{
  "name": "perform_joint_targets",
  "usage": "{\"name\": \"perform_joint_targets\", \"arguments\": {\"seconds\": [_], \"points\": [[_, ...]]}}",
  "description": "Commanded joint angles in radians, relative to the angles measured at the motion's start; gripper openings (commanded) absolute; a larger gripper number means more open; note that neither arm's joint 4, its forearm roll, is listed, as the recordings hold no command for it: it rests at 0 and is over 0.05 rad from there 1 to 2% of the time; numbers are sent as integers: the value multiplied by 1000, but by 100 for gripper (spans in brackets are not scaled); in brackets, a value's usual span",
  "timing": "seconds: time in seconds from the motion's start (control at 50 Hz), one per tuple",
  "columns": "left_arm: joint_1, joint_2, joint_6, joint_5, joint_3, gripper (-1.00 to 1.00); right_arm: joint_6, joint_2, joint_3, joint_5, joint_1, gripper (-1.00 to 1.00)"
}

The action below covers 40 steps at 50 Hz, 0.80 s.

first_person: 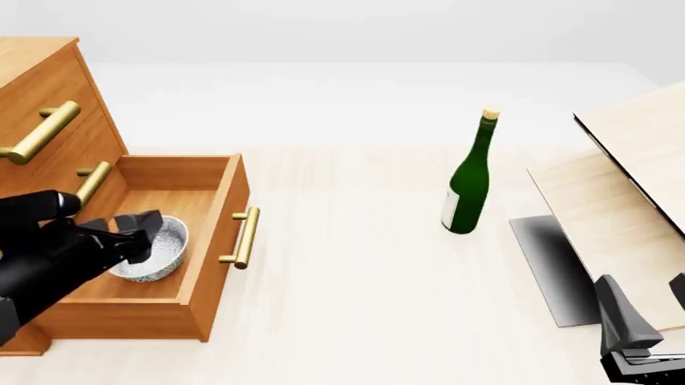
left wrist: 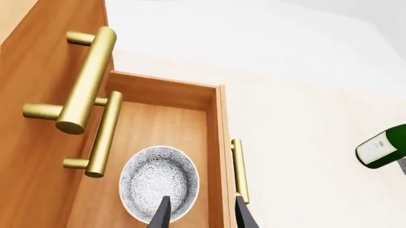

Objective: Put the bowl in the bottom drawer of the cabinet and close it.

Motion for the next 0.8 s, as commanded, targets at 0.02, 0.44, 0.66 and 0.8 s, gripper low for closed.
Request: {"name": "perform_joint_targets", "arguments": {"seconds": [0.02,0.44,0.66,0.8], "points": [[-65,-29,-3,29,-19,100,0,0,0,0,0,100],[-211,12,-16,50,-83,100,0,0,0,0,0,100],[-289,23,-29,73,-121,100,0,0,0,0,0,100],[-333,19,-24,83,-132,100,0,0,0,0,0,100]]}}
